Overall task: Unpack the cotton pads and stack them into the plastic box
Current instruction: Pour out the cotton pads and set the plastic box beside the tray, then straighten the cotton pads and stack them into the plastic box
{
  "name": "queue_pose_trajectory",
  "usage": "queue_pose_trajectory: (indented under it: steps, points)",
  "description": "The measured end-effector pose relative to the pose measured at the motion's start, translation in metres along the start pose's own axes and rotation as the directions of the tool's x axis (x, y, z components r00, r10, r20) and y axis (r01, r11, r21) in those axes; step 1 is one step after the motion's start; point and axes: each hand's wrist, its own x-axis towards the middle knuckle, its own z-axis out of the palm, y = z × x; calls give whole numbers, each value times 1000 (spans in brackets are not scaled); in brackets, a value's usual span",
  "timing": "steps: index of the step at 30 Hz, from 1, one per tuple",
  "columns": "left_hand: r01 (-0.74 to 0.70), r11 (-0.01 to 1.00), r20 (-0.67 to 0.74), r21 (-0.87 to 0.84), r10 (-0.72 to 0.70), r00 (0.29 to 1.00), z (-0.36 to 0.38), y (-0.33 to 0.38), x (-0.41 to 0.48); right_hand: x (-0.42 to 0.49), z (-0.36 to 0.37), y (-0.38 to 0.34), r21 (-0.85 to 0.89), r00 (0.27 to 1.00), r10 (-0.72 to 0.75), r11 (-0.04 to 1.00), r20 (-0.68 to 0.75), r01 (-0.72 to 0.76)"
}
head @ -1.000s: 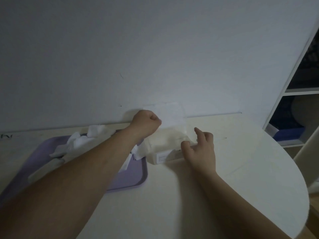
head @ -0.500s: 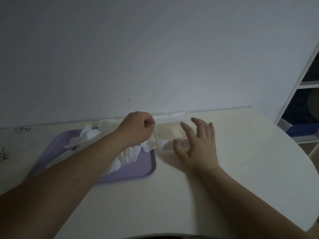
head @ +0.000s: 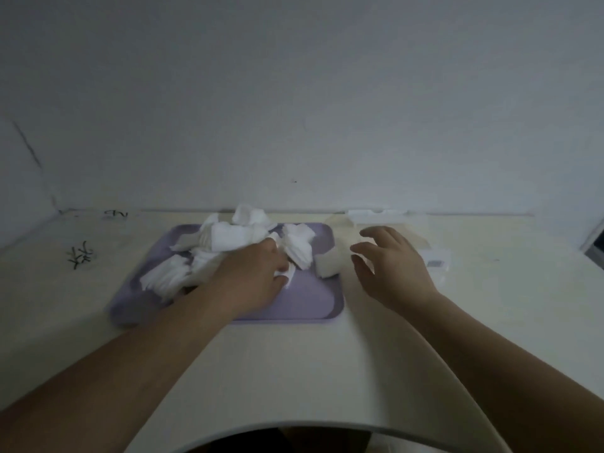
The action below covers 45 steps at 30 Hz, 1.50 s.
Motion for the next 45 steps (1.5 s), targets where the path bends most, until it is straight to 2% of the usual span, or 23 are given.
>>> queue_pose_trajectory:
  steps: [3, 5, 6, 8, 9, 13, 15, 16, 20, 22, 25, 28, 30, 33, 35, 40, 43, 45]
  points:
    - [31, 1000, -12, -5, -31, 999, -4, -8, 0, 18, -6, -21, -36, 997, -58, 998, 52, 60]
    - [27, 999, -96, -42, -31, 995, -7, -6, 3, 33, -8, -39, -19, 983, 16, 1000, 185, -12]
    - [20, 998, -164, -67, -31, 986, -8, -4, 6, 43, -7, -45, -29, 957, 78, 997, 280, -73]
    - [-16, 996, -243, -91, -6, 970, -11, 1, 15, 60, -7, -52, -137, 853, 196, 980, 484, -147]
    - [-26, 995, -219, -97, 4, 976, -11, 3, 21, 67, -7, -55, -190, 800, 232, 970, 554, -150]
    - [-7, 994, 30, -109, 10, 999, -4, 8, 42, 84, -1, -67, -284, 659, 308, 947, 686, -148]
    - [16, 998, 89, -63, -10, 996, 3, 8, 48, 85, 2, -72, -297, 582, 339, 939, 739, -171]
    - [17, 999, 99, -49, -12, 995, 5, 8, 51, 85, 3, -72, -292, 570, 351, 936, 743, -196]
    - [19, 999, 104, -47, -14, 994, 6, 8, 52, 80, 6, -60, -206, 646, 369, 926, 669, -316]
    - [25, 995, 89, -97, -16, 996, 7, 5, 49, 74, 9, -55, -61, 700, 383, 897, 602, -439]
    - [-1, 976, 60, -219, 15, 998, 7, 5, 42, 60, 11, -52, 238, 774, 438, 779, 457, -580]
    - [9, 948, 15, -319, -4, 1000, 12, 9, 34, 46, 19, -49, 442, 752, 508, 609, 420, -659]
    - [51, 933, 8, -357, -51, 999, 13, 12, 30, 40, 24, -51, 542, 741, 553, 516, 381, -664]
    - [180, 889, 28, -421, -186, 982, 11, 13, 32, 36, 27, -53, 641, 750, 579, 451, 319, -621]
    - [216, 875, 31, -433, -225, 974, 13, 9, 35, 33, 28, -54, 682, 739, 600, 403, 307, -610]
    - [243, 861, 160, -448, -190, 969, 16, -1, 41, 24, 31, -43, 787, 712, 543, 143, 445, -600]
    - [216, 811, 127, -544, -175, 976, 23, -6, 43, 26, 27, -43, 826, 744, 505, 102, 438, -555]
    - [209, 797, 99, -567, -186, 978, 27, -6, 44, 27, 29, -44, 844, 741, 500, 38, 447, -535]
